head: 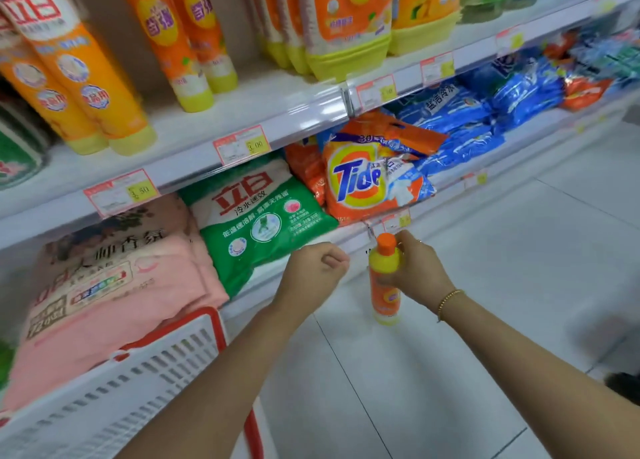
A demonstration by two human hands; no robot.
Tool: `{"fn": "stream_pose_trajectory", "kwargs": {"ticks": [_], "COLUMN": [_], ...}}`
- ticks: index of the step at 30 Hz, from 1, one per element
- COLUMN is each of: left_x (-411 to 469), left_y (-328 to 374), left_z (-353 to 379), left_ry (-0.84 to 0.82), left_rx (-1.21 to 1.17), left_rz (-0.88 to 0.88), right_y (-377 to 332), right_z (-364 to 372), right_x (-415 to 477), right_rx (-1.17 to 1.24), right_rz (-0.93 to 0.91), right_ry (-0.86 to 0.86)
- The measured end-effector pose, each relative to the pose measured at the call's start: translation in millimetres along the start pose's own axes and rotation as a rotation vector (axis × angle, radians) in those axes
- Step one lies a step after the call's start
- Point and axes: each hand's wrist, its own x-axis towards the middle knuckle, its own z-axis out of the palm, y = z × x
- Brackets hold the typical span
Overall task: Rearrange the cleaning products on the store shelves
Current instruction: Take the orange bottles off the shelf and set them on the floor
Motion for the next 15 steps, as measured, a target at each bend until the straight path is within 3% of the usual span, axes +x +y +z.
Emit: {"fn": "stream_pose_trajectory", "kwargs": {"ticks": [9,15], "left_x": [10,27], "left_y": [5,37], "left_z": [-32,-85], "left_ry": [0.074,0.245], "left_rx": [0.049,0.123], "left_rz": [-0.004,0.265], "right_y": [18,-4], "right_z": [33,26], "right_x": [-6,1], "right_rx": [-0.003,-0.164], "right_rz": [0.115,0.087], "right_ry": [-0.061,-0.238]}}
